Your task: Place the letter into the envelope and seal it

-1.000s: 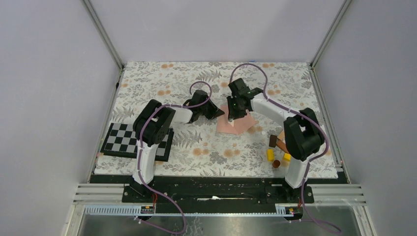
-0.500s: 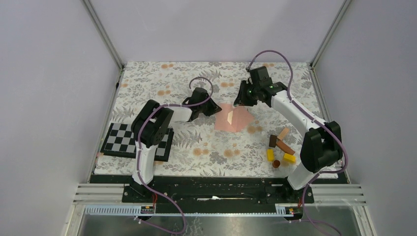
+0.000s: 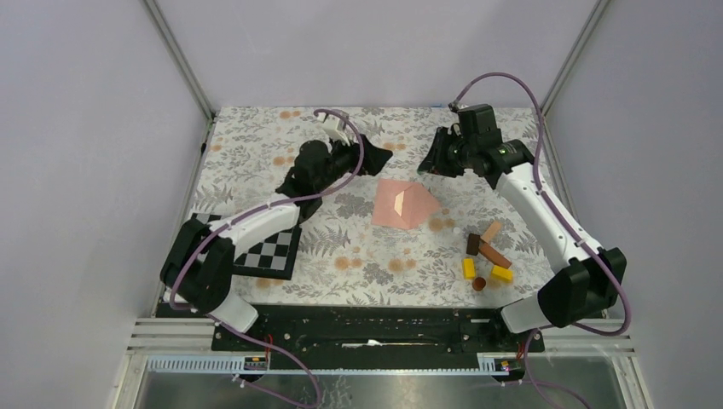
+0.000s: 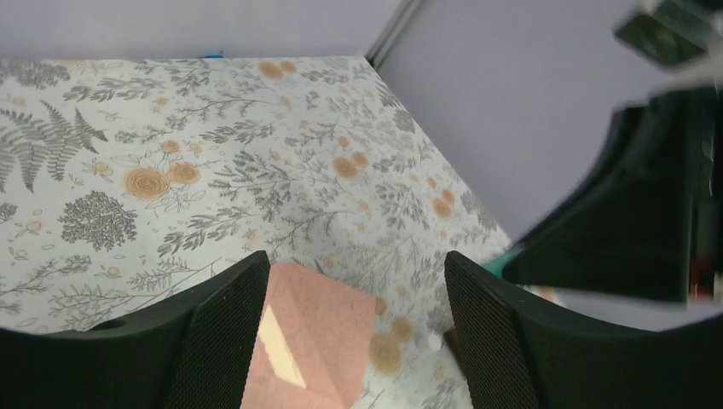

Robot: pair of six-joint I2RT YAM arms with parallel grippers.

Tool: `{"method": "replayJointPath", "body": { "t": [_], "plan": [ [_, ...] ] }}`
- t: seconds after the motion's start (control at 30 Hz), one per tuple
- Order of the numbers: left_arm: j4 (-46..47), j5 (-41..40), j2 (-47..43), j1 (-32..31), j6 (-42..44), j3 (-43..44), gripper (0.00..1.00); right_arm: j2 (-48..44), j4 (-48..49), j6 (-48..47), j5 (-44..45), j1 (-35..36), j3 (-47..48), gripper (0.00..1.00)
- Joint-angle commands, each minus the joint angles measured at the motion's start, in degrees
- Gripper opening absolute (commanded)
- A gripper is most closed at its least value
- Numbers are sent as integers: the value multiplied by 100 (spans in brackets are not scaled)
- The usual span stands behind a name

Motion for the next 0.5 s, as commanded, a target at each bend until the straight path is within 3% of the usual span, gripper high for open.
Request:
{"method": "replayJointPath", "body": {
  "t": [0.0,0.13,0.3,0.47],
  "plan": [
    [1254,980,-713,-155,1997,-921,80,-362,-529,-107,-244,-10,396,0],
    [2187,1713,-1149,-374,3323,-1685,82,-494,-895,-241,-481,-1,521,0],
    [1573,2087,-1157,-826,4286,-1362,82,-557,-1262,-413,-567,229,660,0],
    [1629,2200,-947,-1050,4308,-1225,81,-555,-1432,-321,-258,722,859,0]
  ]
}}
